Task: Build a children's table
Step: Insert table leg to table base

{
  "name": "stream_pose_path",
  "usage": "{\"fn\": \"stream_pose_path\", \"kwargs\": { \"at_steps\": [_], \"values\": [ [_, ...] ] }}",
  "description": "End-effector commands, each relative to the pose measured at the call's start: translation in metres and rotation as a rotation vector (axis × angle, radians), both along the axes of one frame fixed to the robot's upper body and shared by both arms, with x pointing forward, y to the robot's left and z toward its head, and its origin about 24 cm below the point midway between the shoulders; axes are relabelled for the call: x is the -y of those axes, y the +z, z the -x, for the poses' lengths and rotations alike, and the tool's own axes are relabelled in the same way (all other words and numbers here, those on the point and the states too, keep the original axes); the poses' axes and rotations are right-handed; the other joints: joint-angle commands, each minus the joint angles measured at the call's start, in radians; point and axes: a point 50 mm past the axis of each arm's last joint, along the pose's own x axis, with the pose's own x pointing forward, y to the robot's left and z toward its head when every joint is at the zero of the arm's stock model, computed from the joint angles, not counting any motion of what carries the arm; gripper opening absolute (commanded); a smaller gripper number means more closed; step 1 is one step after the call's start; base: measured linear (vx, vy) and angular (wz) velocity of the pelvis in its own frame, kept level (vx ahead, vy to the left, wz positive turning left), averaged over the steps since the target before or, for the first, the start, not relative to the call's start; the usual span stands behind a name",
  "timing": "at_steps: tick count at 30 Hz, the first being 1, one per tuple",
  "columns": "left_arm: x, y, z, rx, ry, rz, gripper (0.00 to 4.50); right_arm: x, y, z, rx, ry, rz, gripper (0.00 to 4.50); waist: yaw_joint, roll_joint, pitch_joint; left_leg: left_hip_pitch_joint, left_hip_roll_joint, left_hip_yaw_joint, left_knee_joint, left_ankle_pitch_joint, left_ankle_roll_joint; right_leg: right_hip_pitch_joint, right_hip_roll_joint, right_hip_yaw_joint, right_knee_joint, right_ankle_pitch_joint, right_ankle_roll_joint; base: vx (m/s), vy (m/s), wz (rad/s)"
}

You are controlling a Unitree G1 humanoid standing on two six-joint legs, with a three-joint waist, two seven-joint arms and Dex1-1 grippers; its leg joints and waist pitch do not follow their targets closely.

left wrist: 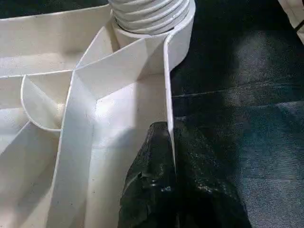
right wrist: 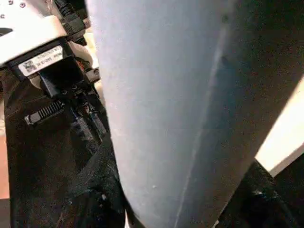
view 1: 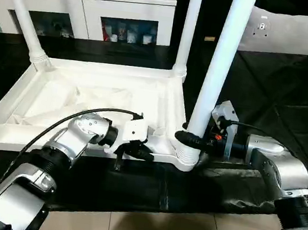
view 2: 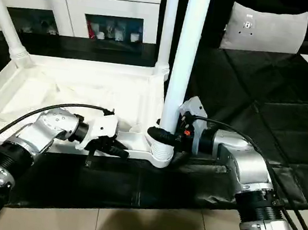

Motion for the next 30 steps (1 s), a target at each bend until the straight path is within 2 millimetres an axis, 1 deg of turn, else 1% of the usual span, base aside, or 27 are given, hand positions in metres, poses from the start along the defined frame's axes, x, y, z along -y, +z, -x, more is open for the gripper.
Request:
{"fn": "stream_pose_path", "kwargs": {
  "at_steps": [1,2,4,5,6,7,8,10,11,12,14,15,16,17,18,19,20,21,22,23,24,25,26,28,29,30],
  "values": [
    [-0.001,-0.002,0.004,-0.002,-0.037,-0.028,0.0,0.004,-0.015,0.002,-0.065,-0.029,0.028,1.88,0.004,-0.011,-0.071,-0.003,0.034,-0.002,-0.068,-0.194,0.077,0.065,-0.05,0.05,-0.062,-0.404,-0.142,0.0,0.0,0.0],
    [0.0,-0.002,0.005,-0.003,-0.04,-0.026,0.0,0.004,-0.015,0.0,-0.072,-0.042,0.004,1.88,0.004,-0.01,-0.07,-0.002,0.034,-0.002,-0.068,-0.201,0.074,0.065,-0.05,0.05,-0.063,-0.409,-0.142,0.0,0.0,0.0],
    [0.002,-0.002,0.006,-0.004,-0.043,-0.017,0.0,0.004,-0.017,-0.002,-0.087,-0.071,-0.05,1.88,0.003,-0.011,-0.071,-0.003,0.034,-0.002,-0.069,-0.206,0.072,0.065,-0.05,0.05,-0.063,-0.409,-0.144,0.0,0.0,0.0],
    [0.002,-0.002,0.006,-0.004,-0.043,-0.017,0.0,0.004,-0.017,-0.002,-0.088,-0.072,-0.051,1.88,0.003,-0.01,-0.071,-0.003,0.034,-0.003,-0.069,-0.209,0.072,0.065,-0.05,0.05,-0.064,-0.41,-0.145,0.0,0.0,0.0],
    [0.003,-0.002,0.007,-0.006,-0.04,-0.007,0.0,0.005,-0.018,-0.003,-0.096,-0.101,-0.086,1.88,0.002,-0.012,-0.071,-0.003,0.034,-0.002,-0.068,-0.207,0.072,0.065,-0.05,0.049,-0.063,-0.404,-0.146,0.0,0.0,0.0],
    [0.003,-0.002,0.007,-0.008,-0.036,-0.001,0.0,0.006,-0.019,-0.004,-0.105,-0.122,-0.114,1.88,0.004,-0.006,-0.071,-0.002,0.034,-0.003,-0.069,-0.209,0.07,0.065,-0.05,0.049,-0.062,-0.405,-0.147,0.0,0.0,0.0],
    [0.003,-0.002,0.007,-0.01,-0.034,0.002,0.0,0.007,-0.02,-0.004,-0.11,-0.135,-0.13,1.88,0.002,-0.007,-0.072,-0.004,0.034,-0.003,-0.068,-0.209,0.069,0.067,-0.051,0.049,-0.063,-0.4,-0.149,0.0,0.0,0.0],
    [0.002,-0.003,0.007,-0.015,-0.02,0.012,0.0,0.009,-0.025,-0.002,-0.128,-0.171,-0.183,1.88,0.004,-0.004,-0.073,-0.001,0.034,-0.003,-0.069,-0.208,0.068,0.065,-0.049,0.049,-0.063,-0.391,-0.154,0.0,0.0,0.0],
    [0.002,-0.003,0.007,-0.015,-0.02,0.012,0.0,0.009,-0.025,-0.002,-0.128,-0.171,-0.183,1.88,0.004,-0.006,-0.072,-0.001,0.035,-0.002,-0.069,-0.208,0.067,0.065,-0.049,0.05,-0.062,-0.388,-0.154,0.0,0.0,0.0],
    [0.002,-0.003,0.007,-0.017,-0.015,0.015,0.0,0.01,-0.028,0.0,-0.133,-0.184,-0.205,1.88,0.005,-0.002,-0.073,-0.001,0.036,-0.003,-0.07,-0.207,0.067,0.065,-0.049,0.05,-0.062,-0.374,-0.157,0.0,0.0,0.0],
    [0.002,-0.003,0.007,-0.017,-0.011,0.016,0.0,0.011,-0.03,0.002,-0.137,-0.193,-0.221,1.88,0.006,-0.003,-0.074,-0.002,0.037,-0.003,-0.07,-0.2,0.068,0.067,-0.05,0.051,-0.057,-0.353,-0.165,0.0,0.0,0.0],
    [0.003,-0.003,0.007,-0.021,-0.004,0.023,0.0,0.013,-0.039,0.009,-0.152,-0.219,-0.256,1.88,0.007,0.008,-0.074,0.0,0.037,-0.003,-0.071,-0.208,0.066,0.066,-0.05,0.051,-0.059,-0.348,-0.169,0.0,0.0,0.0],
    [0.003,-0.004,0.007,-0.022,-0.001,0.025,0.0,0.014,-0.043,0.013,-0.159,-0.229,-0.269,1.88,0.006,0.005,-0.073,0.0,0.036,-0.002,-0.07,-0.214,0.067,0.065,-0.05,0.051,-0.062,-0.349,-0.169,0.0,0.0,0.0],
    [0.003,-0.004,0.007,-0.023,0.001,0.025,0.0,0.015,-0.047,0.018,-0.159,-0.237,-0.278,1.88,0.007,0.004,-0.074,-0.001,0.036,-0.003,-0.071,-0.219,0.065,0.067,-0.05,0.05,-0.06,-0.349,-0.17,0.0,0.0,0.0],
    [0.003,-0.004,0.007,-0.023,0.003,0.025,0.0,0.015,-0.051,0.023,-0.156,-0.247,-0.286,1.88,0.008,0.008,-0.073,0.0,0.035,-0.003,-0.072,-0.222,0.067,0.068,-0.051,0.051,-0.062,-0.354,-0.165,0.0,0.0,0.0],
    [0.003,-0.004,0.007,-0.023,0.003,0.025,0.0,0.015,-0.052,0.024,-0.154,-0.25,-0.289,1.88,0.006,0.003,-0.072,-0.001,0.034,-0.003,-0.074,-0.224,0.071,0.068,-0.048,0.049,-0.063,-0.365,-0.161,0.0,0.0,0.0],
    [0.003,-0.004,0.007,-0.023,0.003,0.025,0.0,0.015,-0.052,0.024,-0.154,-0.25,-0.289,1.88,0.005,0.004,-0.073,-0.001,0.033,-0.004,-0.073,-0.224,0.071,0.069,-0.048,0.049,-0.062,-0.371,-0.16,0.0,0.0,0.0],
    [0.003,-0.004,0.006,-0.023,0.007,0.024,0.0,0.018,-0.054,0.028,-0.147,-0.278,-0.311,1.88,0.005,0.007,-0.072,0.0,0.032,-0.002,-0.073,-0.23,0.071,0.068,-0.048,0.049,-0.067,-0.39,-0.154,0.0,0.0,0.0],
    [0.003,-0.004,0.006,-0.023,0.01,0.024,0.0,0.019,-0.056,0.03,-0.142,-0.296,-0.32,1.88,0.005,0.013,-0.071,0.001,0.031,-0.003,-0.072,-0.233,0.07,0.068,-0.049,0.048,-0.068,-0.4,-0.15,0.0,0.0,0.0],
    [0.003,-0.004,0.006,-0.023,0.012,0.024,0.0,0.021,-0.057,0.033,-0.134,-0.309,-0.323,1.88,0.004,0.011,-0.071,0.001,0.031,-0.002,-0.073,-0.237,0.071,0.067,-0.049,0.048,-0.071,-0.411,-0.143,0.0,0.0,0.0],
    [0.002,-0.004,0.005,-0.023,0.013,0.023,0.0,0.022,-0.059,0.035,-0.125,-0.317,-0.317,1.88,0.004,0.013,-0.072,0.001,0.031,-0.005,-0.075,-0.246,0.067,0.067,-0.049,0.046,-0.072,-0.426,-0.135,0.0,0.0,0.0],
    [0.002,-0.004,0.005,-0.023,0.015,0.023,0.0,0.023,-0.059,0.036,-0.111,-0.321,-0.302,1.88,0.005,0.012,-0.071,0.002,0.03,-0.004,-0.075,-0.25,0.067,0.066,-0.048,0.045,-0.075,-0.431,-0.132,0.0,0.0,0.0],
    [0.002,-0.004,0.005,-0.023,0.015,0.023,0.0,0.023,-0.059,0.036,-0.111,-0.321,-0.302,1.88,0.002,0.013,-0.071,0.002,0.029,-0.005,-0.075,-0.259,0.067,0.066,-0.047,0.044,-0.076,-0.446,-0.123,0.0,0.0,0.0],
    [0.002,-0.004,0.005,-0.024,0.017,0.021,0.0,0.025,-0.062,0.038,-0.076,-0.324,-0.24,1.88,0.0,0.018,-0.069,0.002,0.028,-0.006,-0.076,-0.275,0.064,0.065,-0.047,0.043,-0.079,-0.469,-0.116,0.0,0.0,0.0],
    [0.002,-0.004,0.005,-0.024,0.018,0.02,0.0,0.026,-0.063,0.039,-0.058,-0.32,-0.205,1.88,-0.004,0.016,-0.068,0.002,0.026,-0.007,-0.076,-0.289,0.061,0.065,-0.046,0.04,-0.084,-0.494,-0.103,0.0,0.0,0.0],
    [0.001,-0.005,0.005,-0.024,0.019,0.015,0.0,0.026,-0.063,0.038,-0.028,-0.297,-0.133,1.88,-0.004,0.016,-0.067,0.003,0.026,-0.007,-0.076,-0.295,0.059,0.064,-0.046,0.039,-0.084,-0.503,-0.099,0.0,0.0,0.0]
  ]
}}
